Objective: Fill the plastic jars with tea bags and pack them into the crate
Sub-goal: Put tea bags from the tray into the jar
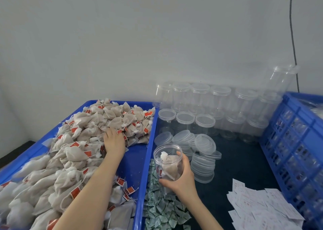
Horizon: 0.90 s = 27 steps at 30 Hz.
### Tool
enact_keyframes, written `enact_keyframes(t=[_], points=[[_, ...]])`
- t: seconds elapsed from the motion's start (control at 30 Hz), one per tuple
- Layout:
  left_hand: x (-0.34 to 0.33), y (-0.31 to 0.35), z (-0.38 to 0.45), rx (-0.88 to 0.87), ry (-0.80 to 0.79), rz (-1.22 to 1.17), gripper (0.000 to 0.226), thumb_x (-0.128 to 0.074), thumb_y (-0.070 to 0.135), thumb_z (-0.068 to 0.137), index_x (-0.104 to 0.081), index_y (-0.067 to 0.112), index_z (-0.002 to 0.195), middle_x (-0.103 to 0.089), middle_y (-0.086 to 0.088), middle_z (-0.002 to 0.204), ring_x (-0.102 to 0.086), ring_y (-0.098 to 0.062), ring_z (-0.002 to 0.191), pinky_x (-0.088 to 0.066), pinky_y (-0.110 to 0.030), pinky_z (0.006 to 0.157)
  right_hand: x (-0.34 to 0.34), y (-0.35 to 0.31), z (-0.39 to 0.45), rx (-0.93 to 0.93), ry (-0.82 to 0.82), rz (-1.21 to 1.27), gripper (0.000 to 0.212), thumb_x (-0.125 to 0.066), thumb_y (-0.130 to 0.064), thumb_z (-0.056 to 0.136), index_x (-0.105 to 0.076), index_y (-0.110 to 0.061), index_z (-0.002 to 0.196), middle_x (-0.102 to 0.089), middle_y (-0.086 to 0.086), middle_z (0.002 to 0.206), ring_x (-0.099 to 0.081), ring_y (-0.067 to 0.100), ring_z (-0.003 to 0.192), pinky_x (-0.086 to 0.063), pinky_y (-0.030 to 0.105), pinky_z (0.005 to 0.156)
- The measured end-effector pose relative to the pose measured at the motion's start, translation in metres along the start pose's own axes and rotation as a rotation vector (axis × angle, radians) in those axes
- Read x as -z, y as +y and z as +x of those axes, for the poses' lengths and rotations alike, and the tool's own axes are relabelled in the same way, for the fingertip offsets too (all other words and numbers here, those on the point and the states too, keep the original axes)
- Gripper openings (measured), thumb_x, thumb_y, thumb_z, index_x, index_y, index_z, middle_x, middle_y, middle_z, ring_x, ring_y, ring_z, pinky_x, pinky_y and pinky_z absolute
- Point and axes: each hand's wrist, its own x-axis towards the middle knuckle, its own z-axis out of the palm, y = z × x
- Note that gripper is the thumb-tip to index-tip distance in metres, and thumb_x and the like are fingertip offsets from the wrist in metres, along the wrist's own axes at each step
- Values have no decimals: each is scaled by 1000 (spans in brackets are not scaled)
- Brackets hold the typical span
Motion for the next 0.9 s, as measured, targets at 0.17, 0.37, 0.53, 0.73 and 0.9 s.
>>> enact_keyframes(t=[0.17, 0.37, 0.53, 0.73, 0.9], points=[[0, -2, 6, -27, -25, -5, 45, -42, 18, 96, -38, 12, 141, -39, -12, 144, -32, -27, 136, -26, -40, 110, 1, 1, 0, 8, 1, 0, 99, -90, -31, 48, -39, -45, 131, -53, -38, 121, -52, -10, 117, -45, 6, 90], [7, 8, 16, -114, 27, -53, 27, -51, 22, 93, -66, 18, 115, -15, -14, 157, -11, -32, 145, -13, -46, 117, 0, 1, 2, 11, -15, -5, 98, -91, -30, 48, -39, -48, 129, -53, -39, 121, -51, -12, 117, -44, 4, 88], [3, 22, 39, -218, -119, -96, 31, -47, 25, 95, -61, 16, 120, 7, -15, 159, 7, -33, 147, -5, -48, 117, 3, -3, 7, 20, -6, -23, 97, -91, -30, 47, -39, -60, 123, -52, -40, 122, -51, -14, 117, -43, 2, 86], [7, 25, 47, -227, -163, 28, 40, -51, 21, 94, -52, 13, 134, 1, -19, 159, -2, -35, 146, -7, -50, 118, 9, -4, 12, 20, 7, -29, 100, -93, -37, 45, -38, -54, 126, -52, -40, 121, -50, -14, 117, -43, 3, 87], [29, 20, 38, -180, -26, -113, 30, -45, 7, 95, -57, 7, 121, -52, -13, 133, -52, -28, 119, -44, -35, 96, 9, -4, 12, 26, 4, -31, 100, -92, -35, 46, -40, -45, 131, -53, -37, 123, -51, -9, 119, -44, 6, 92]])
